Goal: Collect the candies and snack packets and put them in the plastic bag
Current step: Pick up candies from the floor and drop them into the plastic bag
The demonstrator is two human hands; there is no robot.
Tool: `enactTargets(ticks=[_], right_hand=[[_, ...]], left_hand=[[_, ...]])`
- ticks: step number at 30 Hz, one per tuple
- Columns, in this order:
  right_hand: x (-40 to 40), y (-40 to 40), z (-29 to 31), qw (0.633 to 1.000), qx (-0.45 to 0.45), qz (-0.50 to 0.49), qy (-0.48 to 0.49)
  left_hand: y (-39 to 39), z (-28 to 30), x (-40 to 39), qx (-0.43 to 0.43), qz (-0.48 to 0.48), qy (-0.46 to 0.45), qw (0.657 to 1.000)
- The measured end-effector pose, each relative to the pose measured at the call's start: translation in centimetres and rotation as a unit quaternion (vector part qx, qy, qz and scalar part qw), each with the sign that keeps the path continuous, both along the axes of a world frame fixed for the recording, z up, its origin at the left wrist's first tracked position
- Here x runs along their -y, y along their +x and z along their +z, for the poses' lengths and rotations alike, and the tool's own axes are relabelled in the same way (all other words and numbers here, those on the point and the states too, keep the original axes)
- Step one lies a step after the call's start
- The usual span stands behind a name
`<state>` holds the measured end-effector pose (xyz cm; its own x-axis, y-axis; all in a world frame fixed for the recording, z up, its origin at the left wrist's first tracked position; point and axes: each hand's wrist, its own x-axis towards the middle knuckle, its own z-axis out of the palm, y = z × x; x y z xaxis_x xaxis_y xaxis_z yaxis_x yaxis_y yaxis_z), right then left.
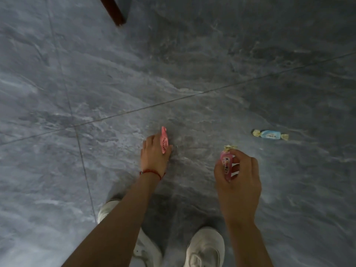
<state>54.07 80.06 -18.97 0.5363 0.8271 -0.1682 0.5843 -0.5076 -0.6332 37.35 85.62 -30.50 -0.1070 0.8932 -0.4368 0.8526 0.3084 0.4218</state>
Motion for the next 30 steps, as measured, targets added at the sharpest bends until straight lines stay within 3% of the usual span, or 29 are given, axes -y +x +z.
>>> enactTargets(ticks=[10,18,23,30], right_hand=[[-0.2,-0.5,-3.5,1.0,-0.009,0.001,-0.006],[-0.2,0.1,-2.1,1.0,0.0,-0.008,-0.005],[-0.6,0.8,2.3,1.0,0.002,0.002,0.0],[-0.9,3.0,14.3,1.0,0.018,0.0,0.008]], left_hand=[[-0.1,-3.3,-0.1,0.015,-0.016,0.091,0.996],[0.3,-1.1,-0.2,0.07,0.006,0.108,0.992],[0.8,5.3,-0.5,0.081,-0.016,0.121,0.989],[1.3,20.6,-1.6,0.093,-0.056,0.176,0.978]])
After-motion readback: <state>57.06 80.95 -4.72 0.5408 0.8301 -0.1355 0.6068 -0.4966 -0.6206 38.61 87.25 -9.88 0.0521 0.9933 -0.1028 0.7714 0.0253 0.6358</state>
